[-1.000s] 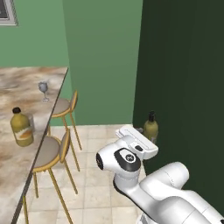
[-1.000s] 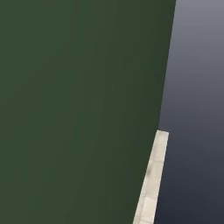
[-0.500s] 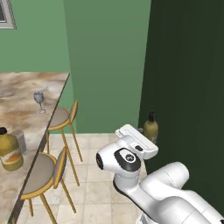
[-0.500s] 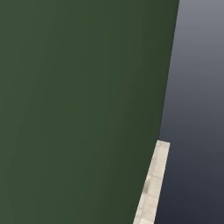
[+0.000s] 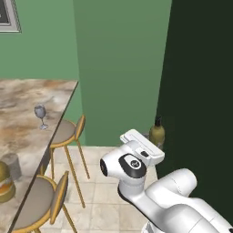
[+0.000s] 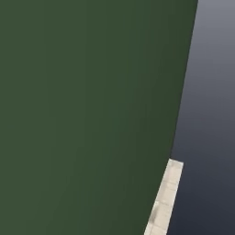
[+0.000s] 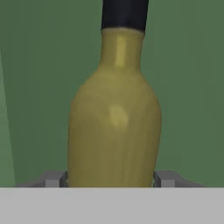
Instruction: There is a wine glass and glass cup on the dining counter. Place the wine bottle next to the wine glass and the juice bottle next to the glass cup.
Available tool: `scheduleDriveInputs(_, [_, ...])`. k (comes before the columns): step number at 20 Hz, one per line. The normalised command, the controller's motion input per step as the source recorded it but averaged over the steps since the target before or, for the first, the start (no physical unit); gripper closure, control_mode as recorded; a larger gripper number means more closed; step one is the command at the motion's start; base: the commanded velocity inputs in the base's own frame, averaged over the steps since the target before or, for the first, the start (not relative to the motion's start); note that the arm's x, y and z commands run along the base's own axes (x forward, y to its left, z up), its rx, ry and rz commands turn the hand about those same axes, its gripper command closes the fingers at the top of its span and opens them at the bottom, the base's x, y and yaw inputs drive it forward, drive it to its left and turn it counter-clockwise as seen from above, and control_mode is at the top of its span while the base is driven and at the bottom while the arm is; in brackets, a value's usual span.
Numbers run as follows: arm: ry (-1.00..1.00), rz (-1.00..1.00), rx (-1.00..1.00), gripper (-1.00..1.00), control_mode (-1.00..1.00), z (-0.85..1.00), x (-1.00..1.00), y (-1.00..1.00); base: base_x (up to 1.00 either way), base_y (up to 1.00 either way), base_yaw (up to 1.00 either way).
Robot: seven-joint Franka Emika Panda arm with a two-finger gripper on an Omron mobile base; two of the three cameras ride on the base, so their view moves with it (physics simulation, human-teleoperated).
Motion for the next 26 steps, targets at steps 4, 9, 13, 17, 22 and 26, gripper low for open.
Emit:
scheduleDriveInputs(4, [0.00,0.00,0.00,1.00,1.00,0.00,0.00,0.00,0.54,-0.29,0.22])
scheduleDriveInputs(9, [0.00,0.00,0.00,1.00,1.00,0.00,0.00,0.00,0.50,-0.20,0.38])
scheduleDriveInputs(13, [0.00,0.00,0.00,1.00,1.00,0.00,0.00,0.00,0.49,-0.18,0.41])
scheduleDriveInputs(17, [0.00,0.00,0.00,1.00,1.00,0.00,0.00,0.00,0.57,-0.19,0.29])
scheduleDriveInputs(22, [0.00,0.00,0.00,1.00,1.00,0.00,0.00,0.00,0.50,-0.18,0.37])
scheduleDriveInputs(26, [0.00,0.00,0.00,1.00,1.00,0.00,0.00,0.00,0.42,-0.13,0.34])
